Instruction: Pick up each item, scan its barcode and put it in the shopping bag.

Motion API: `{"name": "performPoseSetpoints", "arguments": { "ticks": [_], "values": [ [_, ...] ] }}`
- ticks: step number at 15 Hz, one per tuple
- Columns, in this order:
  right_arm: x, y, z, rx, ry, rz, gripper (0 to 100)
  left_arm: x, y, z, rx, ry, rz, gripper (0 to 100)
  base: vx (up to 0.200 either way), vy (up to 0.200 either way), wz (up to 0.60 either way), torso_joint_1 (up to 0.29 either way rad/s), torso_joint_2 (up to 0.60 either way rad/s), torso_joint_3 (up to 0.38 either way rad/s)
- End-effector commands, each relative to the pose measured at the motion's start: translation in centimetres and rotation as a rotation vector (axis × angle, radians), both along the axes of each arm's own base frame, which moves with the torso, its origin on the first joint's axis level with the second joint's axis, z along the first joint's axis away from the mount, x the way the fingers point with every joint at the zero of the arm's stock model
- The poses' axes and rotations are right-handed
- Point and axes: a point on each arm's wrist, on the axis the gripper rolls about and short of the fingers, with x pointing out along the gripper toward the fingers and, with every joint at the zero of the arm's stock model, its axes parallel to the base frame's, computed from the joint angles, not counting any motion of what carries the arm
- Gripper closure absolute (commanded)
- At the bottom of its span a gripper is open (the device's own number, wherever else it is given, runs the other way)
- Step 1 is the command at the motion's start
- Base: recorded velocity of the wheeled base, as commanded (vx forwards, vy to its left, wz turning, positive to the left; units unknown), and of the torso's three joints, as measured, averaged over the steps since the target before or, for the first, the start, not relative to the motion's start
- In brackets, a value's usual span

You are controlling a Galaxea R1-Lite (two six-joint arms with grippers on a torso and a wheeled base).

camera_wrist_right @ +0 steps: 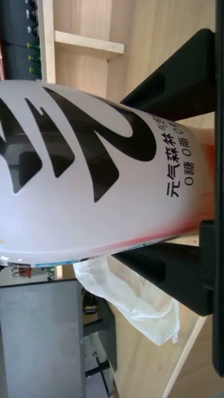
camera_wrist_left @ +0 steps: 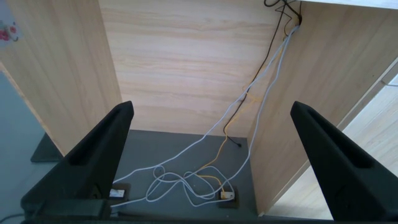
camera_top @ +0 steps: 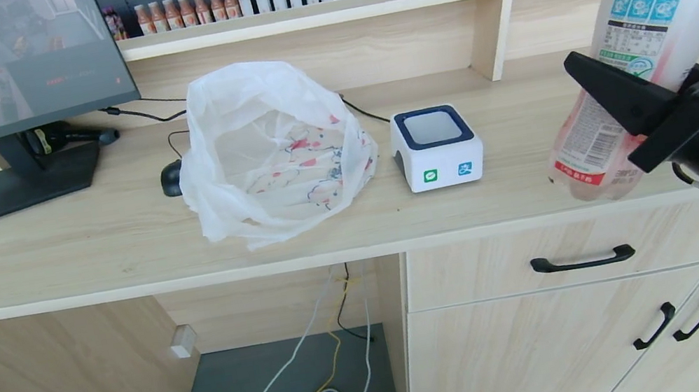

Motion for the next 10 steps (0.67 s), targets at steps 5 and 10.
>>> {"name": "performPoseSetpoints", "arguments": {
  "ticks": [5, 10],
  "values": [
    [0.28, 0.03, 0.06, 0.021, -0.001, 0.006, 100, 0.01, 0.00, 0.00, -0.008, 0.001, 0.001, 0, 0.000, 0.120, 0.00, 0.001, 0.00, 0.001],
    [0.47, -0.53, 0.03, 0.019, -0.005, -0.021, 100, 0.01, 0.00, 0.00, -0.006, 0.001, 0.001, 0, 0.000, 0.200, 0.00, 0.003, 0.00, 0.003]
  ]
}}
